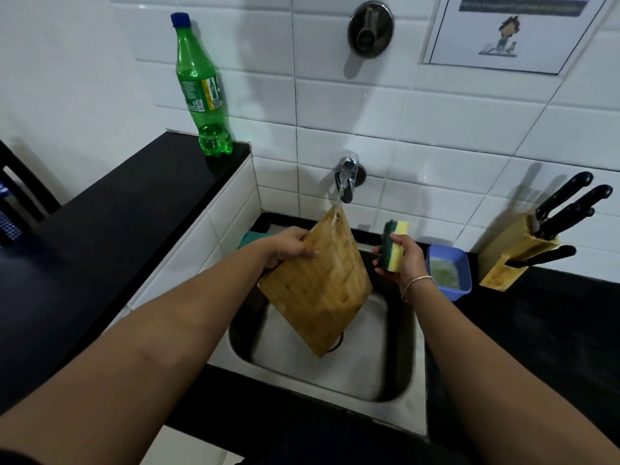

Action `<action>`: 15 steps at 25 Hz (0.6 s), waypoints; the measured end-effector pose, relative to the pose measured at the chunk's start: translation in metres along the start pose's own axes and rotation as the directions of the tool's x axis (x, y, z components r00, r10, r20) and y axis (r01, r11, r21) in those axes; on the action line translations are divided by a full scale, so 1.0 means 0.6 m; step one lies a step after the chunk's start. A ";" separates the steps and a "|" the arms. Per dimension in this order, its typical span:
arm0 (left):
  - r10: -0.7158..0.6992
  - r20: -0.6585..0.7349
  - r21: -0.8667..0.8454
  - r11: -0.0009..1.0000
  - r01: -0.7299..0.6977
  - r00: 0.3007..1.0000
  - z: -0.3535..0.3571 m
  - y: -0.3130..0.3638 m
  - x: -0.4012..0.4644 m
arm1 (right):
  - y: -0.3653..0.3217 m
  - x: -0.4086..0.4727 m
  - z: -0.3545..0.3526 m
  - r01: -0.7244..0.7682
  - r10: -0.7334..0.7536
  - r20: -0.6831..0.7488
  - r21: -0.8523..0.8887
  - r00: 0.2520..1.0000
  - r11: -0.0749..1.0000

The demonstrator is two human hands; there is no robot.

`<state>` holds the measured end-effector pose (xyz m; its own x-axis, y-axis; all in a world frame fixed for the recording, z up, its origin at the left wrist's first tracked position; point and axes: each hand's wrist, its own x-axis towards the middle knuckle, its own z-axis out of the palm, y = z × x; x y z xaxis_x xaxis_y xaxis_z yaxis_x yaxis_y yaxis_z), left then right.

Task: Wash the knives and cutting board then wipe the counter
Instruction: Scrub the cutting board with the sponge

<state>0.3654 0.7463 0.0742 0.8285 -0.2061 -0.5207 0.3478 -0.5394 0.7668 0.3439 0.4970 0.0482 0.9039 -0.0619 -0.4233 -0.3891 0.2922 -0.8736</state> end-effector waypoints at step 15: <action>-0.028 0.077 0.173 0.985 0.014 0.997 -0.030 -0.034 0.028 | 0.025 0.021 0.043 0.403 -0.394 0.099 -0.332 0.914 0.853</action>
<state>0.3800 0.7688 0.0566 0.7822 -0.2535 -0.5690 0.2782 -0.6752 0.6832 0.3539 0.5251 0.0358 0.9969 -0.0768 -0.0191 -0.0262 -0.0931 -0.9953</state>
